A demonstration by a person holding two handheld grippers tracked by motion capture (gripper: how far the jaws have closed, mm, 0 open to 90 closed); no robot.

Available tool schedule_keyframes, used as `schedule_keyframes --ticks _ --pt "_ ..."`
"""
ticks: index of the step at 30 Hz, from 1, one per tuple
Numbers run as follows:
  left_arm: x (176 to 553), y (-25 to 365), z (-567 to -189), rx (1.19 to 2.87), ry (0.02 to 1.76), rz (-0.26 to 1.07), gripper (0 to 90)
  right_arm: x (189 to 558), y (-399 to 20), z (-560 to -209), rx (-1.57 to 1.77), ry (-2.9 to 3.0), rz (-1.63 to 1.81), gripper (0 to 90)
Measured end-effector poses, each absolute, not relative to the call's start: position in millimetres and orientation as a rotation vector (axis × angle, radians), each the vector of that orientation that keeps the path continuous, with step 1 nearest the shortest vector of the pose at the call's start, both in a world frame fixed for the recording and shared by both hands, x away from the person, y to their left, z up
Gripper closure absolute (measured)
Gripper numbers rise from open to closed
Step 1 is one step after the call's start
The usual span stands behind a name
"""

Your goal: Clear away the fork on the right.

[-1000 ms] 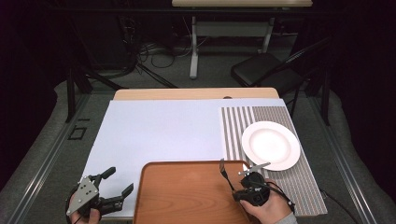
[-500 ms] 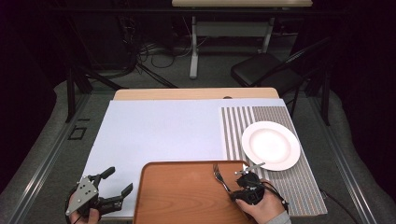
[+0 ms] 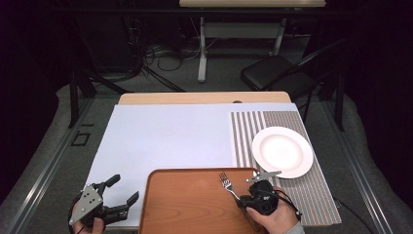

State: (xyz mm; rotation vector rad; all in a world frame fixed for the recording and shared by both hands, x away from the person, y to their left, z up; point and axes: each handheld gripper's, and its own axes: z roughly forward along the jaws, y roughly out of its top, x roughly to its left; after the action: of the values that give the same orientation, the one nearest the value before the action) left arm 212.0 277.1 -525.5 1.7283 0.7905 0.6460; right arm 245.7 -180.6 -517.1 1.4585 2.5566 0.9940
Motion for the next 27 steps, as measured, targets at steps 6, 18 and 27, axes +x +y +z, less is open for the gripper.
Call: schedule_keyframes --ticks 6,18,27 --pt "212.9 277.8 -526.0 1.728 0.790 0.645 15.7 251.4 -171.8 -521.7 1.383 2.581 1.003 90.0" --pt "214.0 277.9 -526.9 1.729 0.800 0.641 15.7 260.4 -168.1 -539.9 1.436 2.629 0.951 90.0" --pt "212.9 278.6 -526.6 1.724 0.805 0.641 15.7 264.4 -179.9 -539.4 1.523 2.586 0.939 90.0"
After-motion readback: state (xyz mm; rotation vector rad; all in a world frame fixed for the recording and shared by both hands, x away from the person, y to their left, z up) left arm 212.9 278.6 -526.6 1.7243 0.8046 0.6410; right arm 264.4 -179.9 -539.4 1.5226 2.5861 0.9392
